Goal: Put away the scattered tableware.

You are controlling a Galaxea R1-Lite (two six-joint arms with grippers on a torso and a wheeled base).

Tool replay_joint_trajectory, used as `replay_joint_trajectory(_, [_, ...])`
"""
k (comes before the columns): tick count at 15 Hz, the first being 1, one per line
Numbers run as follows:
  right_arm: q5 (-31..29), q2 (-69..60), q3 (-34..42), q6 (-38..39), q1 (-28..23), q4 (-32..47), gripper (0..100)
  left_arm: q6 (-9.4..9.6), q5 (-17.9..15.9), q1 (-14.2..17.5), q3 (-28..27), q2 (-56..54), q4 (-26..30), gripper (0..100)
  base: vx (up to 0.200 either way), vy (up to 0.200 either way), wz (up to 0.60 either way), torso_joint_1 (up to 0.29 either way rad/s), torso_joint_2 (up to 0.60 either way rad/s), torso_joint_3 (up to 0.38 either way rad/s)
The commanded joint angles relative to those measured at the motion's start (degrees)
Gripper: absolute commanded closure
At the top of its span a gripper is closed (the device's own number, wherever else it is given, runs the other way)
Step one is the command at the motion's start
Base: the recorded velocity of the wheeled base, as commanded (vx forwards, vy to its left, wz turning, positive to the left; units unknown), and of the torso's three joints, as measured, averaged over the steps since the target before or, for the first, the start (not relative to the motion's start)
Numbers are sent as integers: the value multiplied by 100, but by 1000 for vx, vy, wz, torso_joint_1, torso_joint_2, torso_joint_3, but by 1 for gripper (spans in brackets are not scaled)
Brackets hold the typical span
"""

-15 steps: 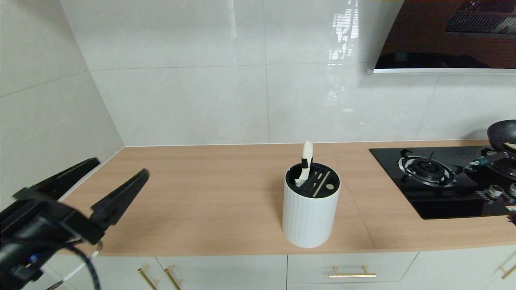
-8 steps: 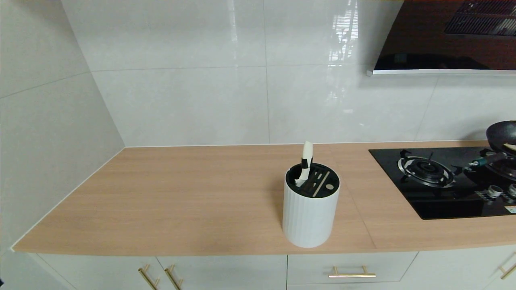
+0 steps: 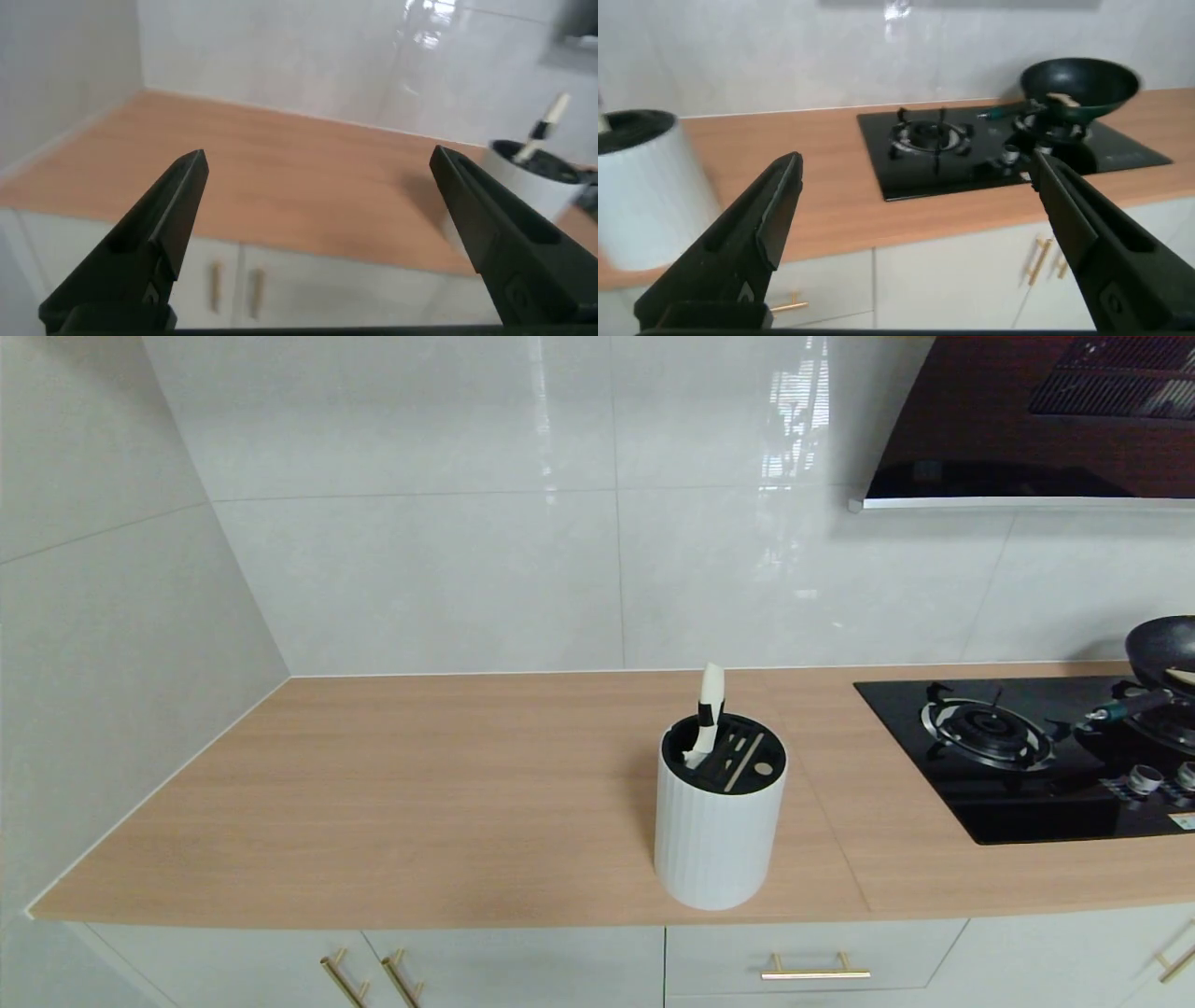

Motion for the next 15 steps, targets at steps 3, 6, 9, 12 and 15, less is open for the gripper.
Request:
replay_joint_trajectory(3, [110, -132, 462, 1, -38, 377, 0, 460, 13, 6, 604, -30, 339, 0, 0, 0, 0, 0, 0, 0])
replay_joint_trajectory(6, [295, -123, 453, 124, -29, 377, 0, 399, -348, 6, 621, -30, 400, 0, 0, 0, 0, 0, 0, 0])
replay_joint_trajectory(9, [1253, -123, 462, 642, -29, 728, 0, 381, -357, 6, 621, -30, 392, 0, 0, 0, 0, 0, 0, 0])
replay_joint_trajectory(12, [1235, -132, 462, 440, -29, 693, 0, 108, -339, 6, 621, -30, 383, 0, 0, 0, 0, 0, 0, 0])
replay_joint_trajectory(15, [1235, -132, 462, 449, -29, 693, 0, 73, -330, 6, 621, -30, 374, 0, 0, 0, 0, 0, 0, 0])
